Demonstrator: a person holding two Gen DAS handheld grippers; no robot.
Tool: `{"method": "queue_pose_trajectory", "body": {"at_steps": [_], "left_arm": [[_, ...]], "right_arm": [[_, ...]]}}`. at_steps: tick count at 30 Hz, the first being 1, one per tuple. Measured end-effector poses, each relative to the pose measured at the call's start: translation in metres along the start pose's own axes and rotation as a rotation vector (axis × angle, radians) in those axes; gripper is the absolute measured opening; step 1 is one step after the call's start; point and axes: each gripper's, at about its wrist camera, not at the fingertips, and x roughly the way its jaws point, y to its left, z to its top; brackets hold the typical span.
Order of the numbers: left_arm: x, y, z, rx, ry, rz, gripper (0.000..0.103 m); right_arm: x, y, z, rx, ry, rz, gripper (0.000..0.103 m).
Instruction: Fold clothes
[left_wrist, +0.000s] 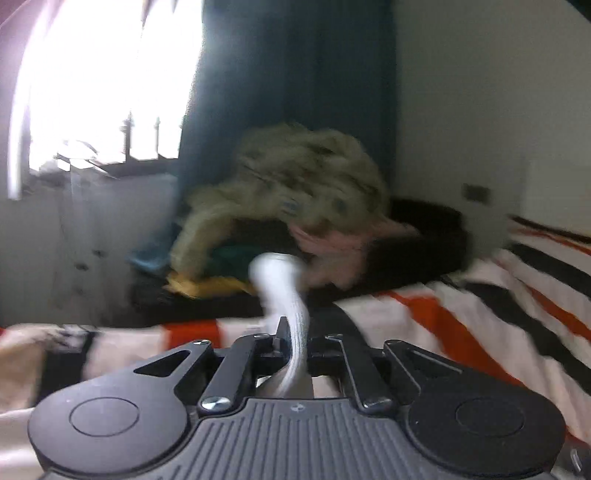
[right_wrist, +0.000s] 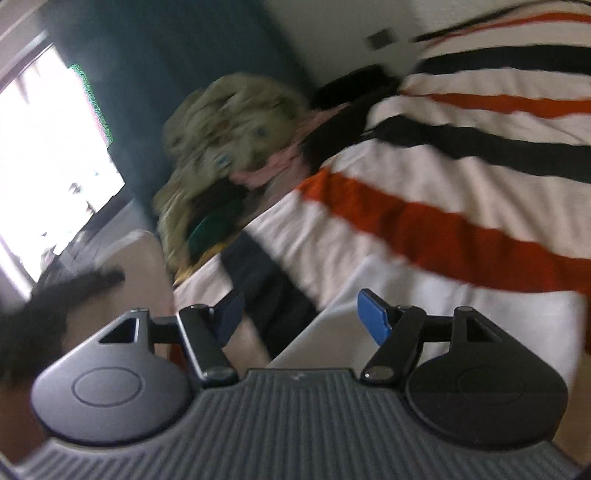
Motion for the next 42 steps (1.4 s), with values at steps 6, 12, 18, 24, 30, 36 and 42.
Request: {"method": "queue_pose_trajectory", "body": {"at_steps": [6, 12, 18, 24, 30, 36, 42], "left_arm": [[-0.055, 0.014, -0.034, -0.044, 0.065, 0.005, 0.07], [-0.169, 0.081, -0.064, -0.126, 0.085, 0.132, 0.081], [-0.265, 0.196, -0.092, -0.377, 0.134, 0.339, 0.081], [-0.334, 0.275, -0.122, -0.583, 0.106, 0.447, 0.081], [-0.348, 0.286, -0.14, -0.679, 0.07, 0.507, 0.083], [-0.33, 0.27, -0.162, -0.585, 0.113, 0.649, 0.084], [-0.306, 0.273, -0.168, -0.592, 0.068, 0.592, 0.084]], "right_arm": [[0.007, -0.021, 0.007, 0.078, 0.012, -0.039, 0.071], [0.007, -0.016, 0.006, 0.083, 0.061, 0.004, 0.071], [0.005, -0.005, 0.007, 0.086, 0.157, 0.09, 0.071], [0.015, 0.011, 0.007, 0.104, 0.265, 0.161, 0.072], [0.047, 0.03, 0.004, 0.139, 0.346, 0.161, 0.072], [0.108, 0.033, -0.003, 0.175, 0.405, 0.155, 0.071], [0.156, 0.036, -0.006, 0.234, 0.348, 0.057, 0.071]]}}
